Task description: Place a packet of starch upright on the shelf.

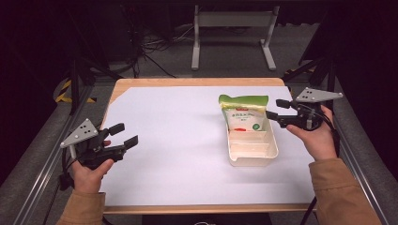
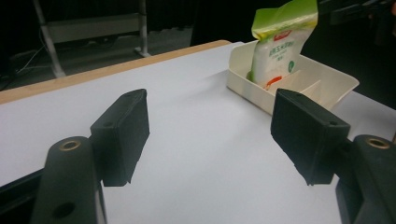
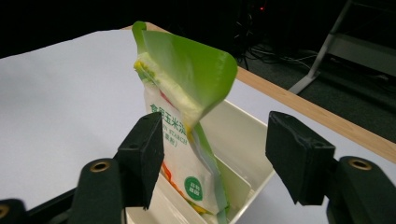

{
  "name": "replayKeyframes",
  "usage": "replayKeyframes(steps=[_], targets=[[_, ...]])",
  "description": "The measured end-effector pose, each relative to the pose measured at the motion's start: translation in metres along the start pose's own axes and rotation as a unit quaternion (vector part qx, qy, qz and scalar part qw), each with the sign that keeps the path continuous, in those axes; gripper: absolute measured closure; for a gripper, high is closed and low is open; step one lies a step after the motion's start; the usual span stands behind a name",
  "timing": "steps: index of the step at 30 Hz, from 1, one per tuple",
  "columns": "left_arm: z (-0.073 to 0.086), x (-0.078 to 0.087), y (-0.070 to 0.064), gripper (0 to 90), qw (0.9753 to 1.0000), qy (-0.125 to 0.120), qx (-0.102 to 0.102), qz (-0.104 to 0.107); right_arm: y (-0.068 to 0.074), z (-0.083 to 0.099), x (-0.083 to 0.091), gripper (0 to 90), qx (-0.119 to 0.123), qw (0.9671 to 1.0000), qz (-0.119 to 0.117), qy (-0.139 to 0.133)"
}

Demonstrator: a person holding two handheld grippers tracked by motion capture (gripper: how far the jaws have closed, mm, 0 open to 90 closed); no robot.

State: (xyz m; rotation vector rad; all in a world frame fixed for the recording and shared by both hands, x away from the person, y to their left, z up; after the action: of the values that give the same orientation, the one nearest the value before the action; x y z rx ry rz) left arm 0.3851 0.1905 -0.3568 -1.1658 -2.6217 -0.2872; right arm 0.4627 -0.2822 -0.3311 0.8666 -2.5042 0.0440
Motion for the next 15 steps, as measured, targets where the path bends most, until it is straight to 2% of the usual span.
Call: replayKeyframes(steps=[8, 15], targets=[[0.016, -0.001, 0.015, 30.0, 0.9995, 0.015, 0.018, -0.019, -0.008, 0.012, 0.014, 34.5, -0.009, 0.9998, 0.013, -0.010], [0.030, -0.002, 0.026, 30.2, 0.9986, 0.025, 0.020, -0.042, -0.026, 0.041, 0.022, 33.9, -0.033, 0.9991, 0.025, -0.010]])
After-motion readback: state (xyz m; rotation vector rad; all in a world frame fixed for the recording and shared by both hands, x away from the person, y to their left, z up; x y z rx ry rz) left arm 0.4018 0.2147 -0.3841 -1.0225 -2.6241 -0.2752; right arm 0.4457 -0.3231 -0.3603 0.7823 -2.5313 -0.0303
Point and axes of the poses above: each handheld gripper's, and its own axes: x roughly backward along the jaws, z roughly out of its underside, y roughly to its left, the point moved 8 cm from there along -x, roughly forward along the jaws, and after that the axes turned 13 degrees about -x, right-handed, at the moved point
